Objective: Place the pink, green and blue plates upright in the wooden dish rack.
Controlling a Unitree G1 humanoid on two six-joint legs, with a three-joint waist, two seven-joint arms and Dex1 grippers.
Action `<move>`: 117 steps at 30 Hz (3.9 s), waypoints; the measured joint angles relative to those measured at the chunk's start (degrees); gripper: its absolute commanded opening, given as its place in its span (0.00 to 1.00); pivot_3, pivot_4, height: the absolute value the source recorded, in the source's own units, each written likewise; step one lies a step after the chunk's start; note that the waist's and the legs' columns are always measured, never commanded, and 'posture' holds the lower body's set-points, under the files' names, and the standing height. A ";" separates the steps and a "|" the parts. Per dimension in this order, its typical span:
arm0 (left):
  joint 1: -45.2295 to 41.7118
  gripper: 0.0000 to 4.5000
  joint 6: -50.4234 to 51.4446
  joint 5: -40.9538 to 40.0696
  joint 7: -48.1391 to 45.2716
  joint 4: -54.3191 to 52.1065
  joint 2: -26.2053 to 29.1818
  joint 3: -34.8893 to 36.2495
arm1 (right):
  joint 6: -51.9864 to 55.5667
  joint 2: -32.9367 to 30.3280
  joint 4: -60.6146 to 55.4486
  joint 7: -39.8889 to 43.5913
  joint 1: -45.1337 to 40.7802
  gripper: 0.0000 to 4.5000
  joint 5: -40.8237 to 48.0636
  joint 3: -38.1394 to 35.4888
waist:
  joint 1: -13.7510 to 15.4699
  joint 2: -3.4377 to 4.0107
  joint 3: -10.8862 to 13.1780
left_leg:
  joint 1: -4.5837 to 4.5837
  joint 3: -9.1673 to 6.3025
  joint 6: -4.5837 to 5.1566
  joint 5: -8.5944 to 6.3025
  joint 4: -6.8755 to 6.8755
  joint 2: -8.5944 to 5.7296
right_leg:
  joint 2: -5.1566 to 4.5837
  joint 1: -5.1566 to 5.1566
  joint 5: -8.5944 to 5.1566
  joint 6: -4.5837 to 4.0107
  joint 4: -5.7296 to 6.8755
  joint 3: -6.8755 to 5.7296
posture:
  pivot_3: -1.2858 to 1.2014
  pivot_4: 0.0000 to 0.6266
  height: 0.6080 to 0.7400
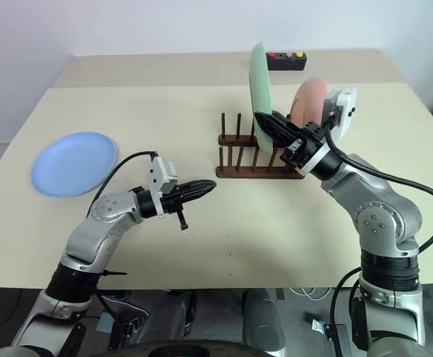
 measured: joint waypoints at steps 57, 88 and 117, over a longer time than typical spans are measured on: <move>-0.02 0.01 -4.52 0.62 0.14 3.17 3.02 4.19 | -1.91 -10.86 -11.51 2.14 -4.61 0.98 -13.66 -1.60 | 0.09 -0.01 0.01 | -0.04 0.01 0.00 0.00 -0.03 0.02 | 0.00 -0.05 -0.01 0.00 -0.05 -0.01 | 0.52 0.24 1.00; -18.16 0.99 23.34 9.35 42.64 41.79 21.33 34.83 | -15.10 -3.80 -5.25 13.39 -5.57 0.99 -35.79 20.05 | 0.10 -0.53 0.17 | -0.11 -0.07 -0.03 0.01 -0.08 0.03 | 0.00 -0.21 0.03 -0.03 0.03 -0.15 | 0.52 0.24 1.00; -19.58 0.01 14.15 -1.67 40.79 8.33 2.14 32.39 | -23.04 -3.92 -2.20 12.26 -6.09 0.99 -48.58 22.07 | 0.20 -0.80 0.20 | -0.16 -0.08 -0.13 0.06 -0.04 0.03 | -0.03 -0.25 0.08 -0.07 0.09 -0.15 | 0.52 0.24 1.00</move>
